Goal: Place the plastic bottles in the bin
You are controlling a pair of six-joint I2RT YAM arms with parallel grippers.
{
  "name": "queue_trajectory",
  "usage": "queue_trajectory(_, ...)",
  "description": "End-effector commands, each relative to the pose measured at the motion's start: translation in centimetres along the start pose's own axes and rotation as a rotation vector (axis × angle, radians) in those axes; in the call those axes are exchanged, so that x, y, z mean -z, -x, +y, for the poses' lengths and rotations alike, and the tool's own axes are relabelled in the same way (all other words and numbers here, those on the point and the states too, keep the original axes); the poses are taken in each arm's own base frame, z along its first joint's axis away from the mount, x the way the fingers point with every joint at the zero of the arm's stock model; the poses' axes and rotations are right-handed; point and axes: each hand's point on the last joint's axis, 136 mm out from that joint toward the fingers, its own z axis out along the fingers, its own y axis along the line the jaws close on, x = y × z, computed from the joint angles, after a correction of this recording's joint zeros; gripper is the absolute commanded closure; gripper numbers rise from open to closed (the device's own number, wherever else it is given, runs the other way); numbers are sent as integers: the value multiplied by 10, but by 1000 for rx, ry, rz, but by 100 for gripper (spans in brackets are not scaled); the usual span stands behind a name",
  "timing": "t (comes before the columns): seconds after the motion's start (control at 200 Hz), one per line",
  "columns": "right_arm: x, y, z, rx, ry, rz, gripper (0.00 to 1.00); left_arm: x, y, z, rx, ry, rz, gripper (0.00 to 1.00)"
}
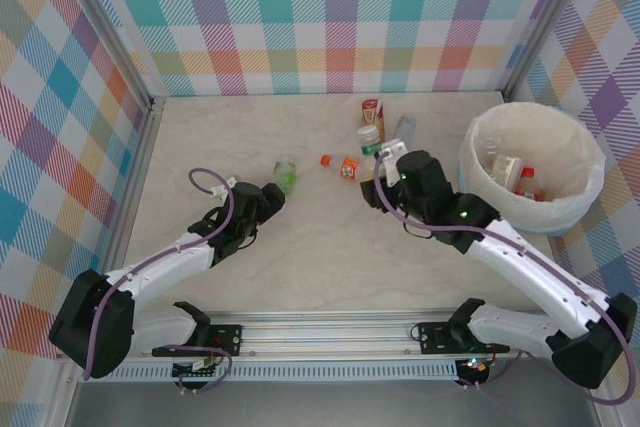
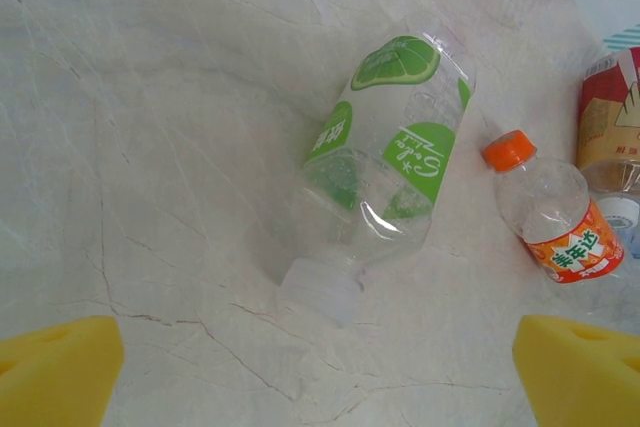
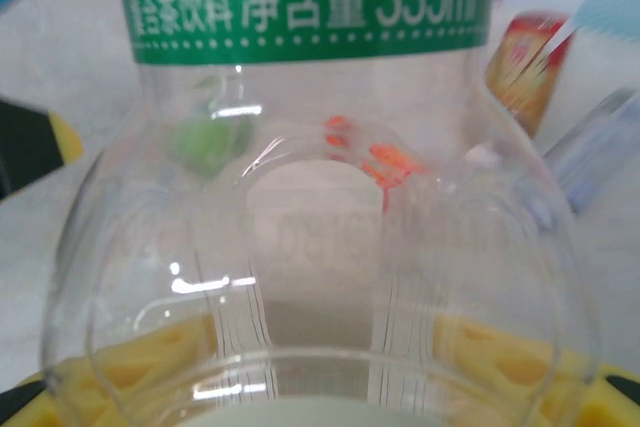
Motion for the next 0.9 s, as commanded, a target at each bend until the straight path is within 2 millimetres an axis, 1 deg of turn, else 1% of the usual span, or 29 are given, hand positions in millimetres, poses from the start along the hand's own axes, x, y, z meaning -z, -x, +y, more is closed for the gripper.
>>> queue_trajectory(0.0, 36, 51, -42, 94, -166, -166, 61, -3, 4, -1, 37, -19, -11, 0)
queue_trajectory(0.1, 63, 81, -76, 122, -273, -266, 62, -2, 3, -2, 41, -25, -5, 0)
queue_trajectory(0.175, 78, 97, -97, 126, -344, -322, 61, -1, 3, 0, 41, -19, -8, 0)
queue_trajectory(0.27, 91, 112, -122, 129, -432, -357, 60, 0, 4, 2, 46, -13, -15, 0)
queue_trajectory(0.335, 101, 120, -144, 120, -504, -369, 60, 1, 5, 1, 49, -18, -19, 0)
queue_trajectory(0.42, 113, 124, -171, 61, -565, -370, 60, 2, 6, 3, 49, -15, -24, 0)
queue_trajectory(0.53, 120, 119, -190, -14, -570, -356, 60, 2, 5, 6, 51, -8, -24, 0)
queue_trajectory(0.64, 121, 107, -208, -74, -588, -309, 60, 2, 5, 6, 55, -9, -23, 0)
queue_trajectory(0.74, 123, 87, -231, -152, -627, -238, 60, 2, 5, 6, 51, -7, -24, 0)
queue_trajectory(0.76, 124, 83, -236, -201, -633, -233, 60, 2, 5, 7, 49, -7, -23, 0)
queue_trajectory(0.81, 127, 72, -247, -256, -660, -196, 59, 1, 4, 7, 49, -5, -21, 0)
queue_trajectory(0.895, 132, 53, -266, -309, -738, -136, 59, 1, 5, 7, 49, -5, -22, 0)
